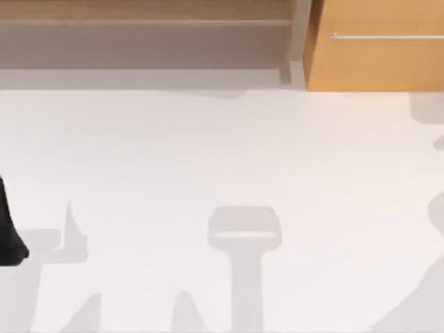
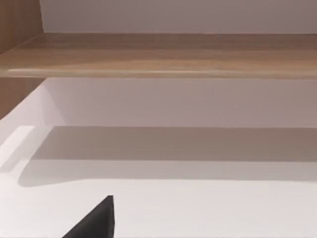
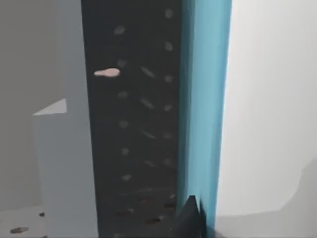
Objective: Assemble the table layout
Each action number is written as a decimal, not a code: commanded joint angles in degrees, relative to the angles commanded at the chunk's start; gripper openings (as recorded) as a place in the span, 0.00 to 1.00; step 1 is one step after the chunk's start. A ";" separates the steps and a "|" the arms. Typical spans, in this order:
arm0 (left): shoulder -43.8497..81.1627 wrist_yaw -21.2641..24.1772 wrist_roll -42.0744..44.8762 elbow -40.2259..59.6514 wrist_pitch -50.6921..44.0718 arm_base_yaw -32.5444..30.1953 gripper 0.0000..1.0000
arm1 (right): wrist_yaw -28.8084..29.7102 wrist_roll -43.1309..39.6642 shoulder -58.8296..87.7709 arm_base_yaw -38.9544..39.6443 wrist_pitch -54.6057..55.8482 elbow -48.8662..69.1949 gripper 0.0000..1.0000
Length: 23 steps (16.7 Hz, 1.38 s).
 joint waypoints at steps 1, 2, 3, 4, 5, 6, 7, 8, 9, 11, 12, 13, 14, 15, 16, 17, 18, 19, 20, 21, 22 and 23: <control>0.00 0.00 0.00 0.00 0.00 0.00 1.00 | 0.00 0.00 0.00 0.00 0.00 0.00 0.15; 0.00 0.00 0.00 0.00 0.00 0.00 1.00 | 0.00 0.00 0.00 0.00 0.00 0.00 0.23; 0.00 0.00 0.00 0.00 0.00 0.00 1.00 | 0.00 0.00 0.00 0.00 0.00 0.00 0.30; 0.00 0.00 0.00 0.00 0.00 0.00 1.00 | 0.00 0.00 0.00 0.00 0.00 0.00 0.38; 0.00 0.00 0.00 0.00 0.00 0.00 1.00 | 0.00 0.00 0.00 0.00 0.00 0.00 0.45; 0.00 0.00 0.00 0.00 0.00 0.00 1.00 | 0.00 0.00 0.00 0.00 0.00 0.00 0.53; 0.00 0.00 0.00 0.00 0.00 0.00 1.00 | 0.00 0.00 0.00 0.00 0.00 0.00 0.60; 0.00 0.00 0.00 0.00 0.00 0.00 1.00 | 0.00 0.00 0.00 0.00 0.00 0.00 0.68; 0.00 0.00 0.00 0.00 0.00 0.00 1.00 | 0.00 0.00 0.00 0.00 0.00 0.00 0.75; 0.00 0.00 0.00 0.00 0.00 0.00 1.00 | 0.00 0.00 0.00 0.00 0.00 0.00 0.90; 0.00 0.00 0.00 0.00 0.00 0.00 1.00 | 0.00 0.00 0.00 0.00 0.00 0.00 0.98; 0.00 0.00 0.00 0.00 0.00 0.00 1.00 | 0.00 0.00 0.00 0.00 0.00 0.00 1.00; 0.00 0.00 0.00 0.00 0.00 0.00 1.00 | 0.00 0.00 0.00 0.00 0.00 0.00 1.00; 0.00 0.00 0.00 0.00 0.00 0.00 1.00 | 0.00 0.00 0.00 0.00 0.00 0.00 1.00; 0.00 0.00 0.00 0.00 0.00 0.00 1.00 | 0.00 0.00 0.00 0.00 0.00 0.00 1.00; 0.00 0.00 0.00 0.00 0.00 0.00 1.00 | 0.00 0.00 0.00 0.00 0.00 0.00 1.00; 0.00 0.00 0.00 0.00 0.00 0.00 1.00 | 0.00 0.00 0.00 0.00 0.00 0.00 1.00; 0.00 0.00 0.00 0.00 0.00 0.00 1.00 | 0.00 0.00 0.00 0.00 0.00 0.00 1.00; 0.00 0.00 0.00 0.00 0.00 0.00 1.00 | 0.00 0.00 0.00 0.00 0.00 0.00 1.00; 0.00 0.00 0.00 0.00 0.00 0.00 1.00 | 0.00 0.00 -0.05 -0.12 0.00 -0.05 1.00; 0.00 0.00 0.00 0.00 0.00 0.00 1.00 | -0.08 -0.04 -0.20 -0.16 0.05 -0.23 1.00; 0.00 0.00 0.00 0.00 0.00 0.00 1.00 | -0.37 -0.15 -0.85 -0.33 0.26 -0.86 1.00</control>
